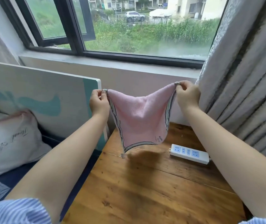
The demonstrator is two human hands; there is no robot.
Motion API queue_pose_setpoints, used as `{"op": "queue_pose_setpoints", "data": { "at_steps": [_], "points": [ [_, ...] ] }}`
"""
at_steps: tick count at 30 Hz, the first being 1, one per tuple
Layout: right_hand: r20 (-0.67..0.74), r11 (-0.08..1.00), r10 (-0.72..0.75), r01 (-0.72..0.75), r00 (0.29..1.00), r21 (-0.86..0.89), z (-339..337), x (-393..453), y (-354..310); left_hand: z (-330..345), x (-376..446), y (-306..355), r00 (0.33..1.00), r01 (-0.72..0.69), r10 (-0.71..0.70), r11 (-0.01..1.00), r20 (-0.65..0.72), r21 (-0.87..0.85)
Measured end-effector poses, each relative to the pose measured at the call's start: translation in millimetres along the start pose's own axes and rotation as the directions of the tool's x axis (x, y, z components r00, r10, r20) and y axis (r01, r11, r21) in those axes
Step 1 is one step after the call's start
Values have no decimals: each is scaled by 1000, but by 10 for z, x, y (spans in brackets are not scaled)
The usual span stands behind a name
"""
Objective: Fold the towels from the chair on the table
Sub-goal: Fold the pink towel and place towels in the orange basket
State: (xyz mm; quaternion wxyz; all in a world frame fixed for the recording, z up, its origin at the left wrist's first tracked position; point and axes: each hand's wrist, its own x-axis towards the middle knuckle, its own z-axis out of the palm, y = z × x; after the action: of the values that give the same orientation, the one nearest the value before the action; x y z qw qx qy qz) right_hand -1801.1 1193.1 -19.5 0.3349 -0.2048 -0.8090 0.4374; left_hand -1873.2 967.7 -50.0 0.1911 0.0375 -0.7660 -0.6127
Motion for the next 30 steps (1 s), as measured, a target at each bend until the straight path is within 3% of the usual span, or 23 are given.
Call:
{"op": "queue_pose_setpoints", "data": {
  "at_steps": [3,6,9,12,15,18,23,30],
  "points": [
    [42,997,58,-56,997,-55,112,-182,137,-145,38,-148,986,79,-88,995,142,65],
    [103,970,178,-157,979,-185,266,-439,307,-305,31,-378,933,69,-175,945,315,319],
    [178,907,318,-244,931,-342,405,-739,483,-435,-92,-553,813,-85,-284,806,508,586],
    [256,834,408,-244,876,-495,507,-1194,633,-578,-313,-739,669,-304,-384,640,636,705],
    [313,720,530,-224,788,-656,586,-1681,811,-730,-534,-1054,581,-442,-461,514,671,735],
    [369,587,685,-176,628,-790,564,-2244,1040,-963,-815,-1457,435,-582,-600,382,671,718],
    [460,511,778,-5,427,-860,451,-3016,1378,-1374,-1101,-2082,249,-709,-785,252,567,659],
    [386,363,899,140,206,-921,421,-3463,1610,-1645,-1241,-2593,170,-749,-847,221,503,625]
  ]
}}
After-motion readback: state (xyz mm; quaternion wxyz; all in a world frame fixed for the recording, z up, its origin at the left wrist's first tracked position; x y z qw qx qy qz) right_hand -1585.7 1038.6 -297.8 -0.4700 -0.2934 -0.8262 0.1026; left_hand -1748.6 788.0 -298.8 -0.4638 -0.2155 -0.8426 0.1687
